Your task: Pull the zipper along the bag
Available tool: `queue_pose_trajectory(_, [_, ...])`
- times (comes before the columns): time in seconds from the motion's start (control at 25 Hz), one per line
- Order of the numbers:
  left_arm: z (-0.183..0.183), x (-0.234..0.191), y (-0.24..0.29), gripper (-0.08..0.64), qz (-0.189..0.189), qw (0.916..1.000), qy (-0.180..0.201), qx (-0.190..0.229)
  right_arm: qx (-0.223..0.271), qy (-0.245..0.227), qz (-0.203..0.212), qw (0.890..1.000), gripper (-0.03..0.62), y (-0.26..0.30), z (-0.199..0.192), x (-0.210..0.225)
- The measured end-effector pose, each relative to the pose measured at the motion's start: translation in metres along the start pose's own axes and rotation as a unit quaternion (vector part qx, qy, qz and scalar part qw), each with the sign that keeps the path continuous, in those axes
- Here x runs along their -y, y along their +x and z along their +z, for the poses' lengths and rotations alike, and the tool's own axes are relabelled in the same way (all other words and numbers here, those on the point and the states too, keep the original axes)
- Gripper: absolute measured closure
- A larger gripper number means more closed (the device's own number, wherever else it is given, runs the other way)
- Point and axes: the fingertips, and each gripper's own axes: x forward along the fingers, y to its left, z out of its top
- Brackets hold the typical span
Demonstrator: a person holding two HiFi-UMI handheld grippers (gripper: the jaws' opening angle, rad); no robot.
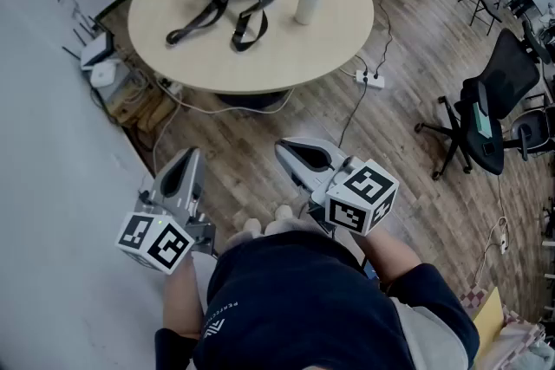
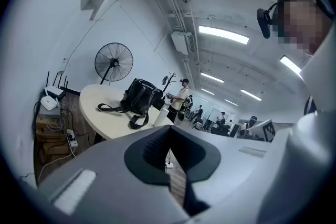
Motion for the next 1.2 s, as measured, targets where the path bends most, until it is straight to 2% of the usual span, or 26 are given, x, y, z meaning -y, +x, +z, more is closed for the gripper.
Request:
queue_pose_trajectory(0.6, [-0.011,0.020,0.036,0.545,0.004,0.9995,0.027,-0.018,0.009,0.008,-0.013,1.000,0.591,-0.020,0.002,0.039])
queue_pose_trajectory(0.84, [-0.018,0.017,0.044,0.545,0.015,0.9995,0.021,-0.019,0.011,0.000,-0.018,1.000,0.591,-0.020,0.002,0.053])
queue_pose_trajectory(1.0, [-0.014,0.001,0.046,0.545,0.029,0.9989,0.025,-0.028,0.005,-0.002,-0.016,1.000,0.591,-0.006,0.005,0.055])
queue_pose_trajectory(1.2, [0.007,-0.033,0.058,0.545,0.034,0.9987,0.032,-0.019,-0.004,-0.021,-0.029,0.999,0.591,0.032,0.021,0.065])
